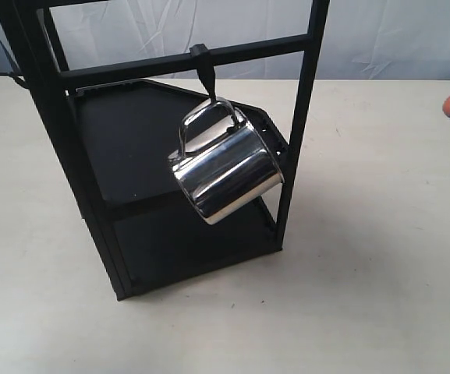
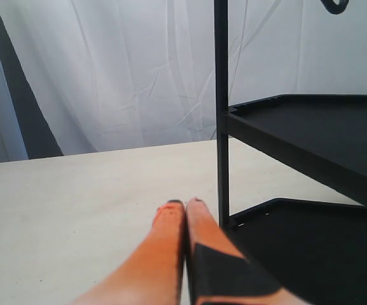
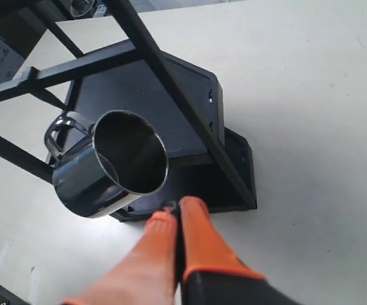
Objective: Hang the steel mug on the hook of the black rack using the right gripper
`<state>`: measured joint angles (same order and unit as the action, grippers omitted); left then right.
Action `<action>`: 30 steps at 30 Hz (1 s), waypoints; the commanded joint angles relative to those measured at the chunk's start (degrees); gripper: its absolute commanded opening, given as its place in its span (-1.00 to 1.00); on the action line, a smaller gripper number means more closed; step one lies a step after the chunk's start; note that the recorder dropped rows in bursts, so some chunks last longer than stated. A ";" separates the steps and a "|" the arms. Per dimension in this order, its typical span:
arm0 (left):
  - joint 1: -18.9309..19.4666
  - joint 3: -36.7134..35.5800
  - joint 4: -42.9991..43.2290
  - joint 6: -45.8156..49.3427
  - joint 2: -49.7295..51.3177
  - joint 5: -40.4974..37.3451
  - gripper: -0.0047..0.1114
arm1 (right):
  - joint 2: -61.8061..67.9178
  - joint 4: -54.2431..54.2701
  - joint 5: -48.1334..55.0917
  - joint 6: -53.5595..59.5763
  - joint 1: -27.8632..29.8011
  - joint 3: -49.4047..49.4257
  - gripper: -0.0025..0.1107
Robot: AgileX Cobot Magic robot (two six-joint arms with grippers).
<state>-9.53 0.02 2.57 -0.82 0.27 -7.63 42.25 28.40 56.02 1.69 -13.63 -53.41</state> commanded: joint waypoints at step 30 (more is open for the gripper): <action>-0.27 -0.02 0.03 -0.14 -0.27 0.30 -0.89 | -31.72 4.68 -49.02 14.81 13.36 53.41 -0.97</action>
<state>-9.53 0.02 2.57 -0.82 0.27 -7.63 10.83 33.50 7.64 16.08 -0.62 -0.14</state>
